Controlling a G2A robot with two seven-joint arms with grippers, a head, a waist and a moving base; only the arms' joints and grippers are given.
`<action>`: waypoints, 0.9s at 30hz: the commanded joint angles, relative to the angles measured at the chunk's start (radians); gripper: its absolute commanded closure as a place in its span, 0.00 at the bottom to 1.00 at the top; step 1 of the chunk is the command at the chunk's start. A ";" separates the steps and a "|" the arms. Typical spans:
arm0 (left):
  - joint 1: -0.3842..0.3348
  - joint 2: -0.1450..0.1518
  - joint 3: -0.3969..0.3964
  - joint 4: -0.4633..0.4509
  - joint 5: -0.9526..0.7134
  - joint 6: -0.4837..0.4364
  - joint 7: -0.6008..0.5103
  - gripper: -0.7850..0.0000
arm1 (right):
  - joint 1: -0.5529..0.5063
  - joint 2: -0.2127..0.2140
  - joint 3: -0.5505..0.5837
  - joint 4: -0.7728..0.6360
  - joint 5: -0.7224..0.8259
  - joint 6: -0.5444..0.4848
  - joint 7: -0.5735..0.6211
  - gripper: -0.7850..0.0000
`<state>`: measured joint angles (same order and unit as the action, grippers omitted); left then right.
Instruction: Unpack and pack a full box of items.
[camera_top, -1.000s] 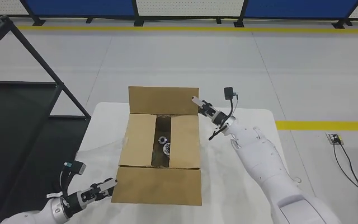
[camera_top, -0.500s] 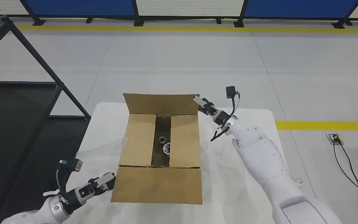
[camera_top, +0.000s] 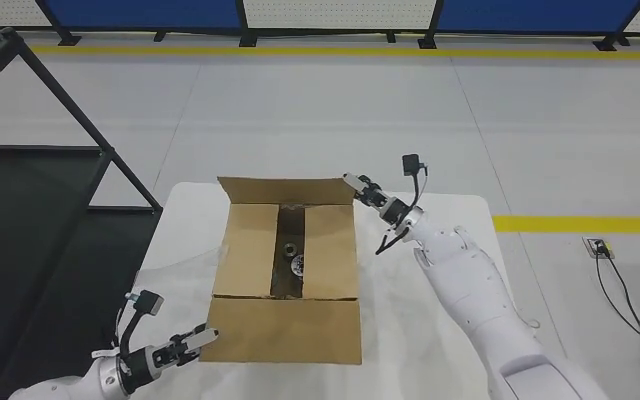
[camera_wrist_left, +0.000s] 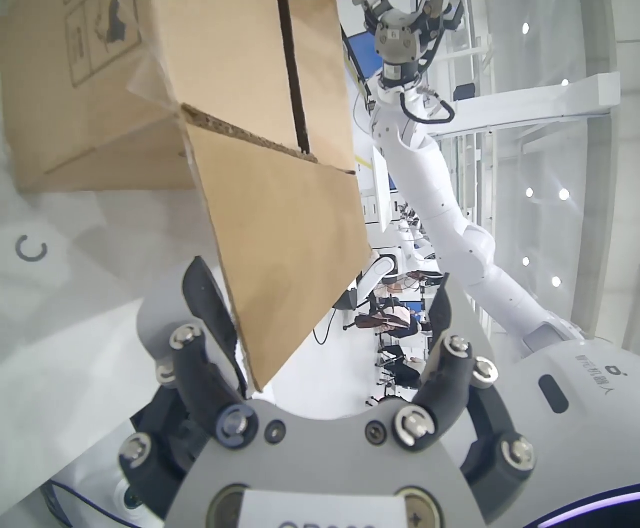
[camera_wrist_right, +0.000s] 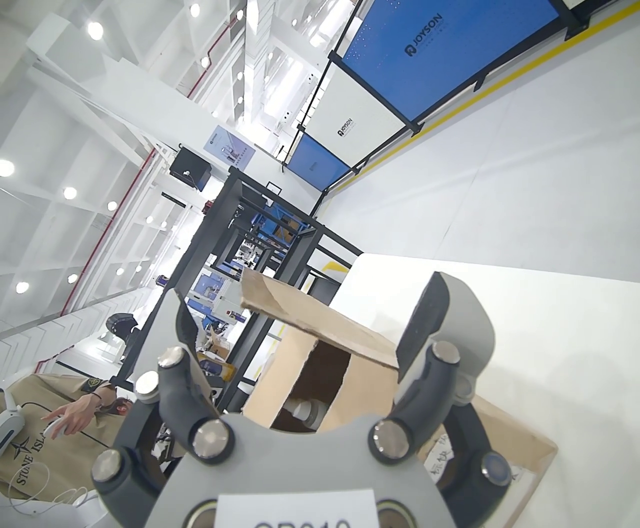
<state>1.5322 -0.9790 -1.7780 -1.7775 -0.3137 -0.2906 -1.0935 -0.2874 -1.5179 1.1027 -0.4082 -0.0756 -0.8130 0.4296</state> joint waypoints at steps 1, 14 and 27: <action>0.002 0.000 -0.002 -0.012 -0.019 -0.006 0.010 0.00 | -0.001 0.001 0.000 -0.007 -0.004 -0.001 -0.001 0.00; -0.020 -0.011 0.004 -0.129 -0.066 0.010 0.266 0.00 | -0.042 0.030 0.026 -0.106 -0.035 -0.038 0.027 0.00; -0.107 -0.023 0.108 -0.146 0.170 0.004 0.490 0.00 | -0.152 0.082 0.060 -0.417 -0.121 0.098 0.165 0.00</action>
<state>1.4318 -1.0011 -1.6769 -1.9250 -0.1793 -0.2843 -0.6231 -0.4305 -1.4392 1.1594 -0.7964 -0.1918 -0.7373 0.5856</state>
